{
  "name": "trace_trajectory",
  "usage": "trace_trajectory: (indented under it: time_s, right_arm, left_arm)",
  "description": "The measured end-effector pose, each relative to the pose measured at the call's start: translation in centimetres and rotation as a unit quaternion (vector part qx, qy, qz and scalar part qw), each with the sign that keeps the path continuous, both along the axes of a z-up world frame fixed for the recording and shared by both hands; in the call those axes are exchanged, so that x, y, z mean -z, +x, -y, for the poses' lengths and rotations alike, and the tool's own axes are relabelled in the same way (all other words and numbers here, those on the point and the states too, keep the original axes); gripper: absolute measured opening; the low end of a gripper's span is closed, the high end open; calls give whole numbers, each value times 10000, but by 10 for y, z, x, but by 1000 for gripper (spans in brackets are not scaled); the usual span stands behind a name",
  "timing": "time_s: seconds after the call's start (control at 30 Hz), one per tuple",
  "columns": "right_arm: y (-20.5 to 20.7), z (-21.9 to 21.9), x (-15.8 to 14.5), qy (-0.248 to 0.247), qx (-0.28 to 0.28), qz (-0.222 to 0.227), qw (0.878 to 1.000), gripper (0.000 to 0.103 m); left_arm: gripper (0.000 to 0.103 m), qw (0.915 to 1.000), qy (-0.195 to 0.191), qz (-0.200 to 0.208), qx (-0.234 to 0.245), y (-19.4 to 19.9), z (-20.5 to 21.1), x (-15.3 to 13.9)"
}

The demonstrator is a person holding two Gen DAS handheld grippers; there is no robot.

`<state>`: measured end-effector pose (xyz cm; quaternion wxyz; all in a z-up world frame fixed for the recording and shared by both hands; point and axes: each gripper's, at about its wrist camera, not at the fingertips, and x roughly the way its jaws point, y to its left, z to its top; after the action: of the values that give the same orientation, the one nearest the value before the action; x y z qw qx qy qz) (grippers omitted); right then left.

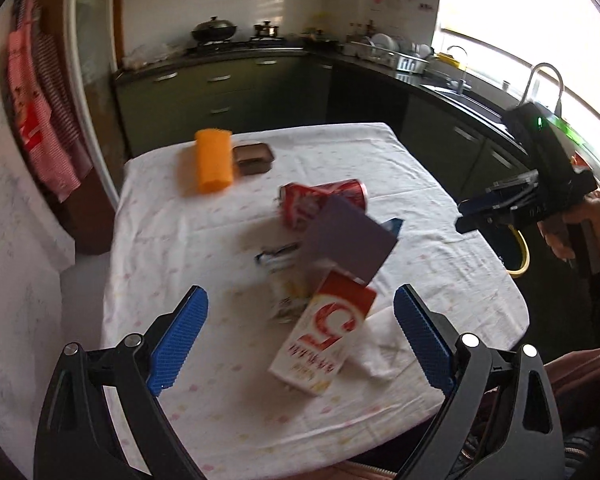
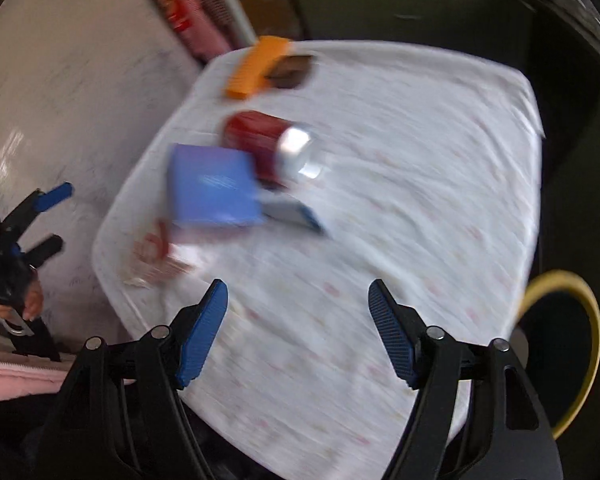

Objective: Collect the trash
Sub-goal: 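Grasp the purple box with the right gripper and lift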

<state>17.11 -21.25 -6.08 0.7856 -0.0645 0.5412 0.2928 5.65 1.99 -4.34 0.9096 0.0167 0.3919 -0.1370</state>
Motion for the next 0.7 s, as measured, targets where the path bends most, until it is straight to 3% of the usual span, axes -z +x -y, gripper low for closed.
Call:
trace_trajectory:
  time_s: [0.2,0.37,0.7]
  right_arm:
    - [-15,-98,-11,-590,-734,606,9937,69]
    - [-15,-154,10,-1754,-909,1301,9716,71]
    - [-8,-178,44,-2725,-738,1809,9421,68]
  left_arm:
    - [93,9998,-78,62,-160,-9,-27,4]
    - [93,9996,-149,62,-217,-19,-45,9]
    - [94,9993,-314,26,-200,-30,-66,19]
